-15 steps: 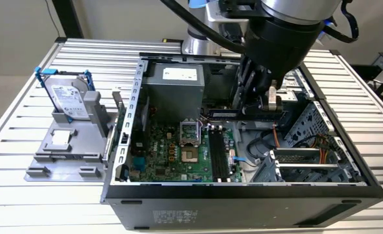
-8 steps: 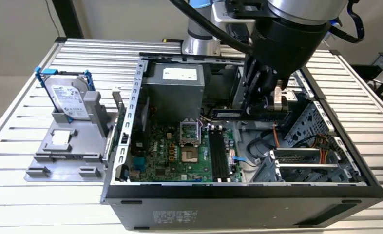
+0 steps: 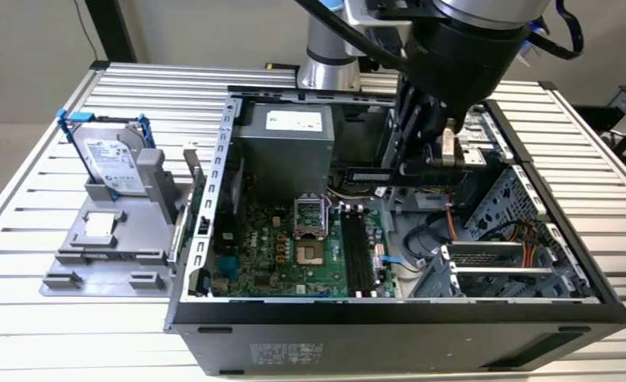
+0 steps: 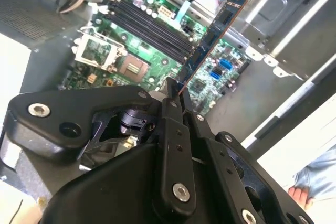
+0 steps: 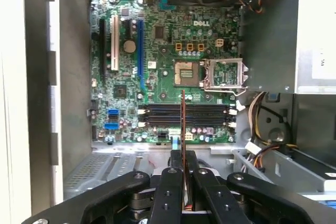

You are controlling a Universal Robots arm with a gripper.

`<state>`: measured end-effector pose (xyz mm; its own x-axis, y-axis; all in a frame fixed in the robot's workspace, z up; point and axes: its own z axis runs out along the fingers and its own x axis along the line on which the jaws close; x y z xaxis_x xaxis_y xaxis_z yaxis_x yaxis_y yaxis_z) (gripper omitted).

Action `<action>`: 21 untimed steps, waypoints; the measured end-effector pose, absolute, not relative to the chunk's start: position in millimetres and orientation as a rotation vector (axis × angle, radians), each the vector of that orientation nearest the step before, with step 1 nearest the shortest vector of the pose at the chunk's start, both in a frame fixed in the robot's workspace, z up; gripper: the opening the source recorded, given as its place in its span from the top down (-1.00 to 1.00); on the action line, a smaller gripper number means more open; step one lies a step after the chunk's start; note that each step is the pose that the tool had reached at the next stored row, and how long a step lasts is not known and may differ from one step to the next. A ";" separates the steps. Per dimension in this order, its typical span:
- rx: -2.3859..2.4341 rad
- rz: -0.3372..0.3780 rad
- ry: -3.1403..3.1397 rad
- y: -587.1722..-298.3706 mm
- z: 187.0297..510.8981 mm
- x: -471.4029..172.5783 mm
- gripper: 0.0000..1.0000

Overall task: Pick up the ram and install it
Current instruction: 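Pick up the ram and move it above insertion slot, then insert the ram into the slot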

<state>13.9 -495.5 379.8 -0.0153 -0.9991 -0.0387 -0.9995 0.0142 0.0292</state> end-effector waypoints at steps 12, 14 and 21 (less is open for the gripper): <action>-2.200 0.075 2.232 -449.6 379.9 13.9 1.00; -2.200 0.075 2.232 -449.9 379.9 13.9 1.00; -2.200 0.075 2.232 -450.0 379.9 13.9 1.00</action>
